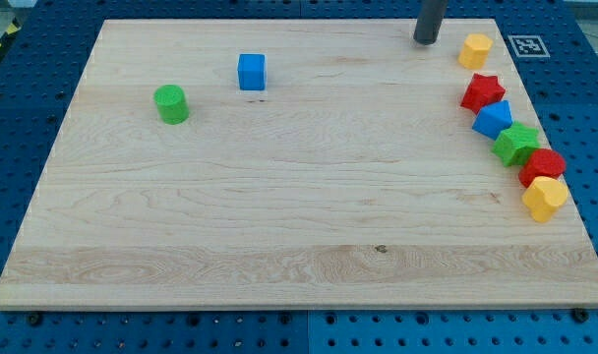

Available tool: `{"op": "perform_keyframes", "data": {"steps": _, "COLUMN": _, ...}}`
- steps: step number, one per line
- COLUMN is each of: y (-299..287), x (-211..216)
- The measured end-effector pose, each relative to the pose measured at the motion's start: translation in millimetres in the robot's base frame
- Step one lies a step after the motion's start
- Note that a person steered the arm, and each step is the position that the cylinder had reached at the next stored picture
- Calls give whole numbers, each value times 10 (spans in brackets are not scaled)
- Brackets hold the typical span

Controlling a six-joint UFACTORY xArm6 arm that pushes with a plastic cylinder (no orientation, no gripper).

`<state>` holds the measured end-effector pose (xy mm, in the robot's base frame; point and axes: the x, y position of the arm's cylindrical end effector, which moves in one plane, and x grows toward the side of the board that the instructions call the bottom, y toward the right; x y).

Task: Move the yellow hexagon above the red star

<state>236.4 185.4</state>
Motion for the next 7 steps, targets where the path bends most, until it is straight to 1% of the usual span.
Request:
{"op": "perform_keyframes", "data": {"steps": 1, "y": 173, "x": -6}}
{"op": "perform_keyframes", "data": {"steps": 4, "y": 228, "x": -10}}
{"op": "perform_keyframes", "data": {"steps": 5, "y": 307, "x": -82}}
{"op": "perform_keyframes", "data": {"steps": 7, "y": 467, "x": -54}}
